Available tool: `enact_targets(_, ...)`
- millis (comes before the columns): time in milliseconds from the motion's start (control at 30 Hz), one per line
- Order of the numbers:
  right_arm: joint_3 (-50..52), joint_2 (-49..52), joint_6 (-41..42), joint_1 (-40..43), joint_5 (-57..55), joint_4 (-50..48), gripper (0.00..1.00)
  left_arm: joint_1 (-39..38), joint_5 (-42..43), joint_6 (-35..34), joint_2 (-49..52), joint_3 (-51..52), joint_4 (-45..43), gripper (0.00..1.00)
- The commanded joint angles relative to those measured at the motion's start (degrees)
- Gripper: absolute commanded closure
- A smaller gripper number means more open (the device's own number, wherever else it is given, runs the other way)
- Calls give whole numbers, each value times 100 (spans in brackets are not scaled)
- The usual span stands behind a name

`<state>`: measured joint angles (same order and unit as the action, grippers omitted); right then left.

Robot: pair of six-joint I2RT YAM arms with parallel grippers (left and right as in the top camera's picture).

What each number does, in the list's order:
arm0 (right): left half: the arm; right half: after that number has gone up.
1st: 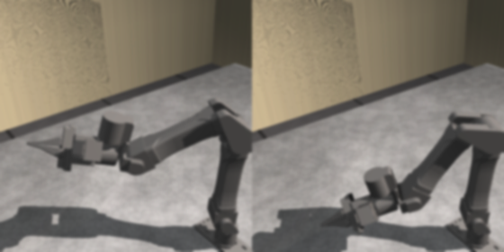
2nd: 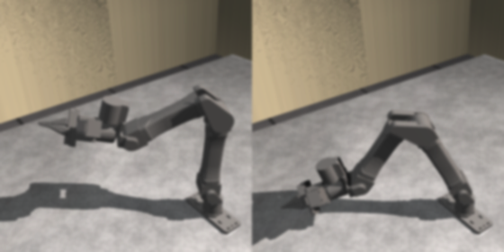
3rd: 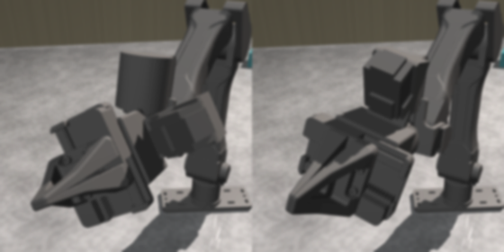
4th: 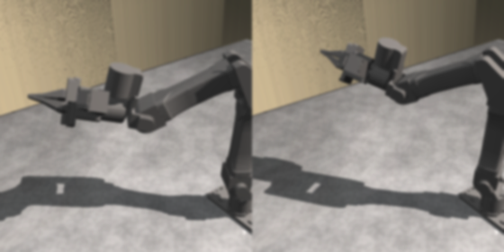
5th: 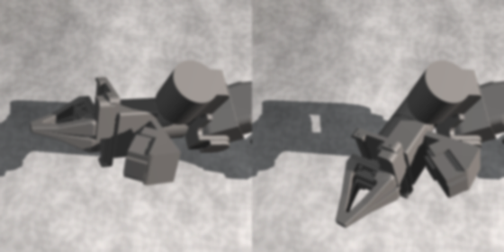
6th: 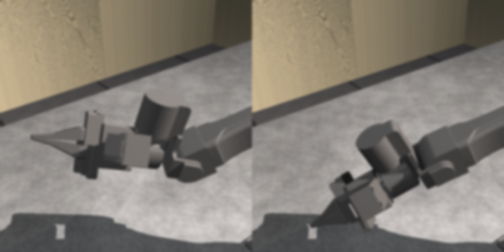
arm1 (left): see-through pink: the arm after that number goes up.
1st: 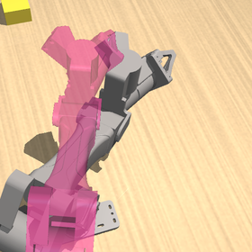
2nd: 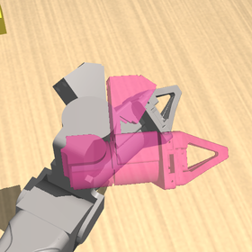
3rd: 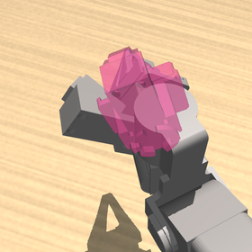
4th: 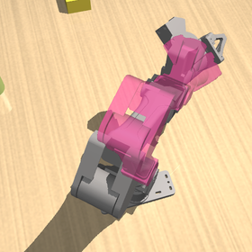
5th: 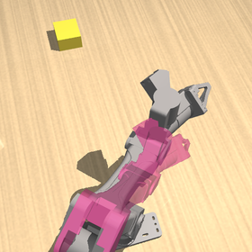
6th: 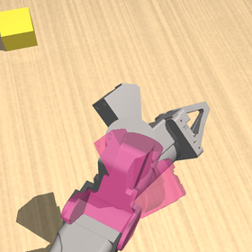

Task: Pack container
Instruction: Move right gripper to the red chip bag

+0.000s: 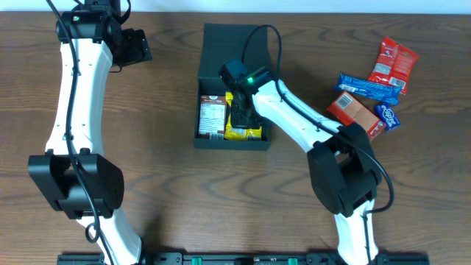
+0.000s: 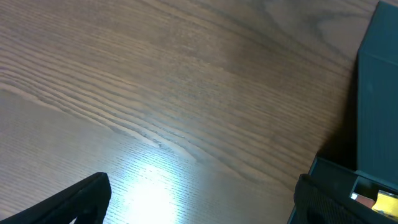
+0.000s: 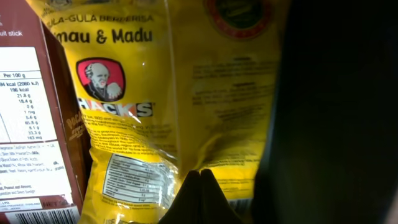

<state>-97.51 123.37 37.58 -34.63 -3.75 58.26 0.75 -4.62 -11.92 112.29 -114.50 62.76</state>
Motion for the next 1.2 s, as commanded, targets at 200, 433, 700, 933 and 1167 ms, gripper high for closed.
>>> enact_targets(200, -710, -9, -581, 168, 66, 398, 99, 35, 20, 57, -44, -111, 2, 5)
enact_targets(433, -2380, -315, -1132, 1106, -258, 796, 64, 35, 20, 57, -44, -111, 4, 5)
enact_targets(700, -2527, -166, -1843, 3324, 39, 651, 40, 35, 17, 59, -44, -111, 22, 4)
enact_targets(933, -2522, 533, -2590, 5261, 2352, -142, 31, 35, 17, 59, -44, -111, 20, 5)
enact_targets(1167, -2522, 1355, -2594, 6096, 3108, -387, 32, 35, 17, 57, -44, -109, 46, 5)
